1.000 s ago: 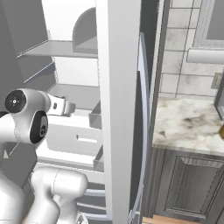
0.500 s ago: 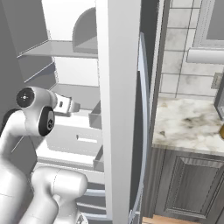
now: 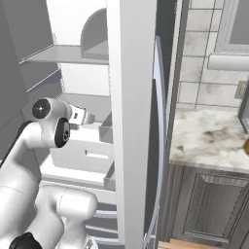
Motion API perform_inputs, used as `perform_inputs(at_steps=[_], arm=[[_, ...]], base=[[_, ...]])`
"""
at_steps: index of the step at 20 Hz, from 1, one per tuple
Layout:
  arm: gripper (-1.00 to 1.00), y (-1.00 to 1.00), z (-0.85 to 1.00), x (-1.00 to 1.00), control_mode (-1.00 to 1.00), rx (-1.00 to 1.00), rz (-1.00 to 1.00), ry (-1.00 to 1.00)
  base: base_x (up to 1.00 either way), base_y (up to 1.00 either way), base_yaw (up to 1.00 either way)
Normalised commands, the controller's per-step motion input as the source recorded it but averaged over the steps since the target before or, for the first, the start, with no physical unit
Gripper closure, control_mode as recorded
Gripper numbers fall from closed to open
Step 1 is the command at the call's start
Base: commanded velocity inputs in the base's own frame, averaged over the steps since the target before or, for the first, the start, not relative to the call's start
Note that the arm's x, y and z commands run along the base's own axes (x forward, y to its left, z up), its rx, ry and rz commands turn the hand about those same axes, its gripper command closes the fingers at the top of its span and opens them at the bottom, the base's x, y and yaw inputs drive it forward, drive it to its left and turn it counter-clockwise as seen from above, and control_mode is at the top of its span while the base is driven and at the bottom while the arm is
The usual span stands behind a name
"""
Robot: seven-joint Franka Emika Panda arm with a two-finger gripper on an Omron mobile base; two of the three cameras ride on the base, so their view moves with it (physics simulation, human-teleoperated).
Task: Move the lemon wedge and mustard from the top shelf to the second highest shelf to make space. Then, place the pitcher from the counter on the cleared top shelf.
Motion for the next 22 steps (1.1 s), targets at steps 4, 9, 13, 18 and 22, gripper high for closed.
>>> perform_inputs(at_steps=[4,9,13,18,22], arm=[[1.00,0.00,-0.26,0.50,-1.00,0.00,0.00,0.01],[1.00,0.00,-0.14,0.46,-1.00,0.00,0.00,0.04],[1.00,0.00,-0.04,0.40,-1.00,0.00,0.00,0.01],[1.00,0.00,-0.13,0.42,-1.00,0.00,0.00,0.00],[1.00,0.00,-0.31,0.34,-1.00,0.00,0.00,0.00]], base=[[0.00,0.00,0.00],[0.00,0.00,0.00],[0.00,0.00,0.00],[0.00,0.00,0.00],[0.00,0.00,0.00]])
